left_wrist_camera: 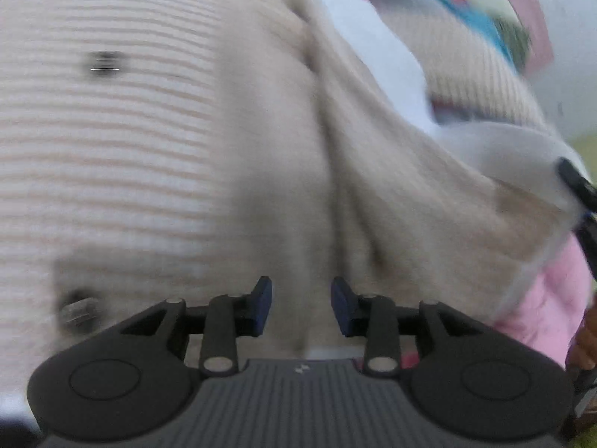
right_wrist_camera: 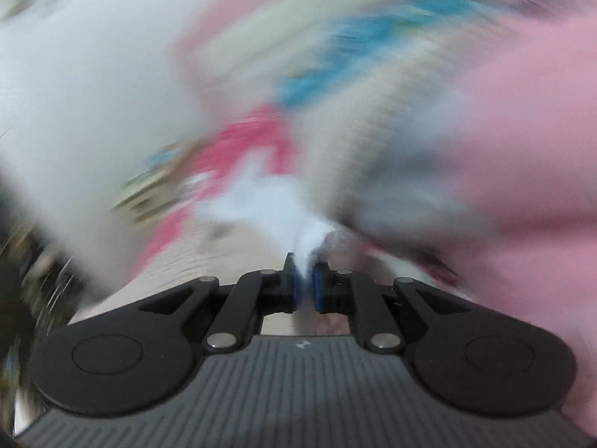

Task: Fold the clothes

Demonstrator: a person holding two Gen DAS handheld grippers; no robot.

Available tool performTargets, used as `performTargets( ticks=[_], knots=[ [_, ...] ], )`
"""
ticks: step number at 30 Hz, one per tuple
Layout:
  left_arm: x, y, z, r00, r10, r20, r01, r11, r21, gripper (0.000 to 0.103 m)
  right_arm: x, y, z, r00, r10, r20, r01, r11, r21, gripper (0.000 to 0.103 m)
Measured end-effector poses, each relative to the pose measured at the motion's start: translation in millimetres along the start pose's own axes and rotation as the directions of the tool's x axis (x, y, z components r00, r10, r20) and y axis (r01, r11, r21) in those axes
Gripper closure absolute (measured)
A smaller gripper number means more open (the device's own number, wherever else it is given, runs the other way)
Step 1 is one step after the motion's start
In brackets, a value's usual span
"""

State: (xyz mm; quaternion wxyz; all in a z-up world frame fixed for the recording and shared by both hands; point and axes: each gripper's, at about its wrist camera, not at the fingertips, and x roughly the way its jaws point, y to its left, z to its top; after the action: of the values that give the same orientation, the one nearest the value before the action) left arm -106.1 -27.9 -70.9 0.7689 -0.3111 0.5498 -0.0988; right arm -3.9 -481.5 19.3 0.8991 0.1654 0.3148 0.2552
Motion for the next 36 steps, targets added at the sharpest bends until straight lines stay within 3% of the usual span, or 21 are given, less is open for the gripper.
performTargets(
  ticks=[1, 3, 4, 6, 9, 12, 14, 17, 19, 21, 24, 27, 29, 31, 33, 34, 36],
  knots=[
    [-16, 16, -1, 1.000, 0.009, 0.023, -0.009, 0.999, -0.041, 0.067, 0, 23, 5, 0.997, 0.071, -0.020, -0.072, 0.992, -0.103, 0.097],
    [-47, 47, -4, 0.997, 0.033, 0.074, -0.024, 0.992, -0.121, 0.067, 7, 72, 4, 0.968, 0.216, -0.127, -0.246, 0.917, -0.313, 0.097],
    [-59, 61, -5, 0.995, 0.035, 0.094, -0.020, 0.988, -0.154, 0.067, 5, 95, -2, 0.949, 0.254, -0.189, -0.310, 0.864, -0.396, 0.096],
    [-77, 89, -10, 0.993, 0.021, 0.117, 0.007, 0.974, -0.227, 0.067, 16, 141, -33, 0.891, 0.279, -0.358, -0.441, 0.717, -0.540, 0.096],
    [-84, 112, -15, 0.994, -0.012, 0.105, 0.042, 0.956, -0.290, 0.065, 46, 177, -96, 0.807, 0.210, -0.552, -0.559, 0.574, -0.599, 0.096],
    [-72, 114, -15, 0.995, -0.080, 0.054, 0.092, 0.951, -0.295, 0.058, 71, 189, -160, 0.749, 0.053, -0.661, -0.607, 0.456, -0.651, 0.096],
    [-60, 108, -14, 0.993, -0.116, 0.010, 0.114, 0.952, -0.284, 0.055, 81, 189, -183, 0.731, -0.015, -0.682, -0.620, 0.402, -0.674, 0.096],
    [-42, 95, -9, 0.989, -0.135, -0.056, 0.118, 0.964, -0.236, 0.053, 68, 198, -186, 0.743, -0.044, -0.668, -0.616, 0.345, -0.708, 0.096],
    [-32, 89, -5, 0.984, -0.154, -0.084, 0.134, 0.968, -0.211, 0.050, 64, 205, -181, 0.748, -0.032, -0.663, -0.615, 0.343, -0.711, 0.096],
    [-21, 85, -2, 0.983, -0.147, -0.114, 0.124, 0.974, -0.190, 0.050, 75, 208, -184, 0.738, -0.025, -0.674, -0.621, 0.366, -0.693, 0.095],
    [-2, 82, -2, 0.981, -0.079, -0.179, 0.052, 0.987, -0.152, 0.052, 93, 206, -214, 0.723, -0.054, -0.689, -0.622, 0.383, -0.683, 0.089],
    [11, 77, -2, 0.977, -0.033, -0.213, 0.010, 0.994, -0.107, 0.059, 104, 199, -248, 0.692, -0.148, -0.706, -0.605, 0.415, -0.680, 0.080],
    [13, 71, -4, 0.976, -0.020, -0.216, 0.004, 0.997, -0.076, 0.060, 91, 198, -245, 0.698, -0.120, -0.706, -0.586, 0.471, -0.659, 0.076],
    [15, 62, -7, 0.977, 0.003, -0.215, -0.013, 0.999, -0.042, 0.060, 76, 191, -226, 0.679, -0.067, -0.731, -0.559, 0.598, -0.574, 0.073],
    [18, 53, -11, 0.975, 0.029, -0.222, -0.034, 0.999, -0.017, 0.060, 58, 175, -202, 0.685, -0.013, -0.729, -0.505, 0.712, -0.487, 0.072],
    [20, 47, -13, 0.975, 0.048, -0.219, -0.048, 0.999, 0.005, 0.060, 49, 164, -189, 0.700, -0.001, -0.714, -0.461, 0.763, -0.453, 0.071],
    [24, 36, -17, 0.974, 0.088, -0.208, -0.078, 0.995, 0.056, 0.060, 32, 135, -163, 0.754, -0.023, -0.656, -0.328, 0.852, -0.408, 0.071]
  ],
)
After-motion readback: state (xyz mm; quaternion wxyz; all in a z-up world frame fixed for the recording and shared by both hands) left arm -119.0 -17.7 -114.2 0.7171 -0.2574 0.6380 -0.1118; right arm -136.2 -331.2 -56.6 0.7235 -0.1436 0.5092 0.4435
